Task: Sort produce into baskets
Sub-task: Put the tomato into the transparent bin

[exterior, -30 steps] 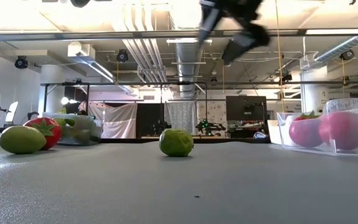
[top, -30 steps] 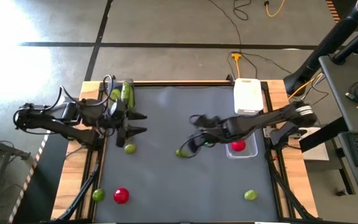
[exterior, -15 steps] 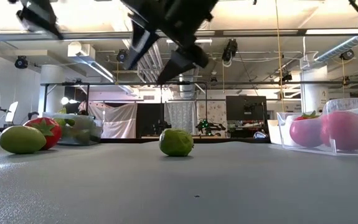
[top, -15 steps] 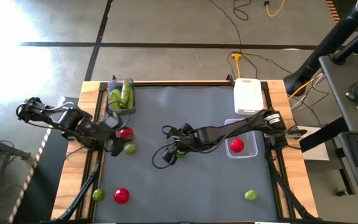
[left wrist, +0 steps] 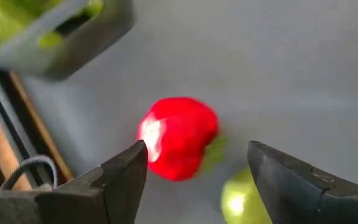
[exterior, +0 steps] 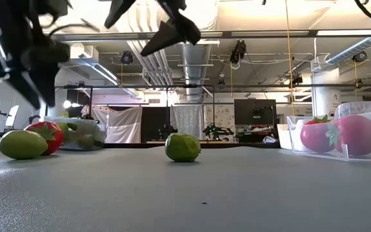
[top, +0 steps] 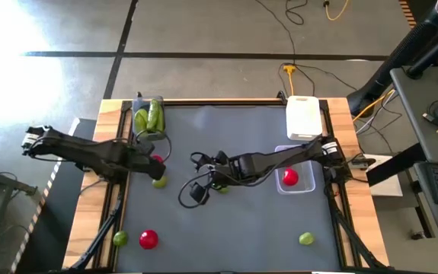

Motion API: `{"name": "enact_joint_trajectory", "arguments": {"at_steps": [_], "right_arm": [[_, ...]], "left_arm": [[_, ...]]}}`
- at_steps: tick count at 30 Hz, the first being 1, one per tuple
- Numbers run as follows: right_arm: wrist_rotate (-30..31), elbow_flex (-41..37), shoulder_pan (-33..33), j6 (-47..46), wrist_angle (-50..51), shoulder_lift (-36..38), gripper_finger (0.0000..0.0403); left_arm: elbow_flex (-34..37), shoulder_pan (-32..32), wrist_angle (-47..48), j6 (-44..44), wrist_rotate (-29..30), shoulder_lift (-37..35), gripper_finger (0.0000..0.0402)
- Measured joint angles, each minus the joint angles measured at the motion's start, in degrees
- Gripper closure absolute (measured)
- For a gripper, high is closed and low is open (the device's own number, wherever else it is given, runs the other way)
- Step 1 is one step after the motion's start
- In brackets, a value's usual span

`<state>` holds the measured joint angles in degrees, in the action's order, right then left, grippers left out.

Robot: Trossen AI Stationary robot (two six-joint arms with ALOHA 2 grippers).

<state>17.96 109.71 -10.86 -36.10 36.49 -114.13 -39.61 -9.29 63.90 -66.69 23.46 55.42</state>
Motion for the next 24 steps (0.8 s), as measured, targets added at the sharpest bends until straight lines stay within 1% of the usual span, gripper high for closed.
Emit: {"name": "enact_joint_trajectory", "arguments": {"at_steps": [2,4,8,12,15,20,24], "right_arm": [[0.0,1.7,0.0,0.1,2.0,0.0,0.0035],[0.0,2.6,0.0,0.5,3.1,0.0,0.0035],[0.0,2.6,0.3,1.8,3.2,0.0,0.0035],[-0.1,2.6,1.0,3.0,3.1,0.0,0.0035],[-0.4,2.6,1.4,3.1,3.2,0.0,0.0035],[-0.4,2.6,1.5,3.1,3.1,0.0,0.0035],[-1.1,2.6,1.4,3.2,3.3,0.0,0.0035]], "left_arm": [[2.1,0.8,-0.5,-1.6,0.0,0.4,0.0134],[3.9,1.4,-3.1,-1.7,0.0,0.4,0.0125],[6.9,2.2,-7.3,-1.7,-1.0,0.4,0.0106],[9.4,3.6,-8.5,-3.8,-1.0,1.7,0.0092],[11.0,5.1,-11.7,-2.9,-1.4,3.2,0.0090],[14.4,6.3,-21.0,-0.8,-4.9,5.8,0.0090],[15.4,6.3,-24.7,-0.2,-4.9,7.9,0.0091]]}}
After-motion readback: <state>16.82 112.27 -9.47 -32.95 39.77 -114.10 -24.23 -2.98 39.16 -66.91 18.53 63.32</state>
